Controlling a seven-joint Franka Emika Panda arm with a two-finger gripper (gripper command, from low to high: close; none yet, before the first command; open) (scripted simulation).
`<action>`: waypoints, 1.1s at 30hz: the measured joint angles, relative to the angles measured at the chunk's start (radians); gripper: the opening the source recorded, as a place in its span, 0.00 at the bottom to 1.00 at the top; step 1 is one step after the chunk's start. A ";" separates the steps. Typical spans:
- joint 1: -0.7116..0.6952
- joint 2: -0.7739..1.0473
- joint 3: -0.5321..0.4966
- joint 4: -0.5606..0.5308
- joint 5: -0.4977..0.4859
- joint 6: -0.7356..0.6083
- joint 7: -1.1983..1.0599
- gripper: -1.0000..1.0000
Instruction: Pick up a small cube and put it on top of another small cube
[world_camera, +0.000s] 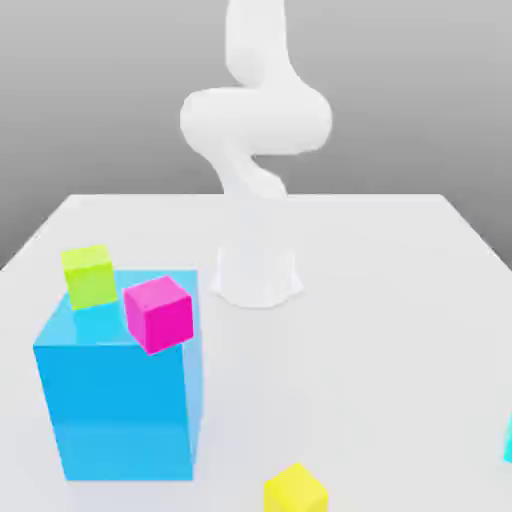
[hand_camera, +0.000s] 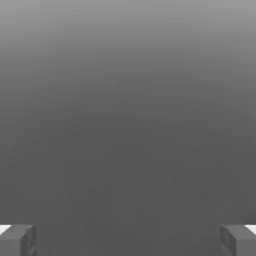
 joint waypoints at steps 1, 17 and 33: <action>0.010 0.039 0.012 0.001 -0.006 0.011 -0.010 0.50; 0.167 0.622 0.198 0.018 -0.128 0.172 -0.140 0.50; 0.379 1.205 0.244 0.058 -0.293 0.378 -0.200 0.50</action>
